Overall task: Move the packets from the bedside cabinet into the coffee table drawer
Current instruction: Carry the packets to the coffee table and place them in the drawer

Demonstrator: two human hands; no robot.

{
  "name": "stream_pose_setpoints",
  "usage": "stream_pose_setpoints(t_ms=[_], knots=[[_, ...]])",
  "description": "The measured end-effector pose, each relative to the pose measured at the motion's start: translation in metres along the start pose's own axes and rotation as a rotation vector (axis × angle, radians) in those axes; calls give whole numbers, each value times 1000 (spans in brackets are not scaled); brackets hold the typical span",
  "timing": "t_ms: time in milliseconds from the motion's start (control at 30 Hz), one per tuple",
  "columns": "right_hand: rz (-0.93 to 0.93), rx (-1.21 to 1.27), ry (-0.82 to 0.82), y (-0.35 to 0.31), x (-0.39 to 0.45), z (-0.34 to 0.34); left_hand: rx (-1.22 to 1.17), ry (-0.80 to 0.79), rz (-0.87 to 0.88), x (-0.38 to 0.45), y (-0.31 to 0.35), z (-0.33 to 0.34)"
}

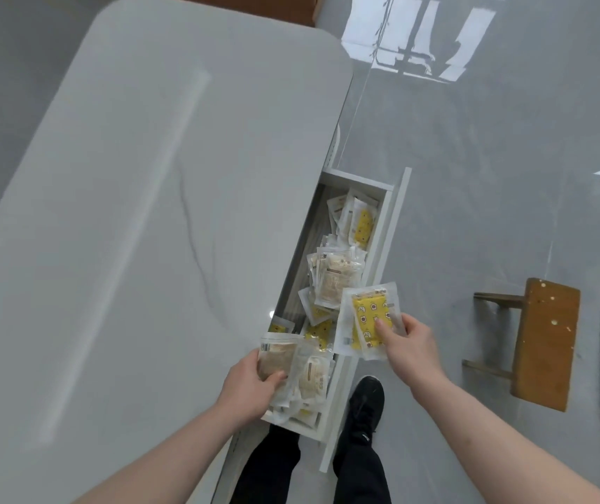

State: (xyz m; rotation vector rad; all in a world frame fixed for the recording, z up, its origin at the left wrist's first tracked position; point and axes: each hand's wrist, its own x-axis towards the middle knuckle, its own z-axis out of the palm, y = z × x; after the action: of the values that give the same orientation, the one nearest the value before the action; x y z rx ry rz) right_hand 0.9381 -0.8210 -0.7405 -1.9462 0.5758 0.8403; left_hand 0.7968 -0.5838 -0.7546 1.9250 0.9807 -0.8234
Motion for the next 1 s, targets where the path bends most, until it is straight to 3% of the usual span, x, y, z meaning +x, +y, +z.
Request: stream_pose_setpoints(t_ms=[467,700,1000], knots=[[-32,-262,170,-35,67,44,-224,57,68,35,22,-29],[-17,-98,214,-36,70,31,-226,66,47,35,20,-33],[-59,34,234,-104,125,28,-255,63,47,41,29,-41]])
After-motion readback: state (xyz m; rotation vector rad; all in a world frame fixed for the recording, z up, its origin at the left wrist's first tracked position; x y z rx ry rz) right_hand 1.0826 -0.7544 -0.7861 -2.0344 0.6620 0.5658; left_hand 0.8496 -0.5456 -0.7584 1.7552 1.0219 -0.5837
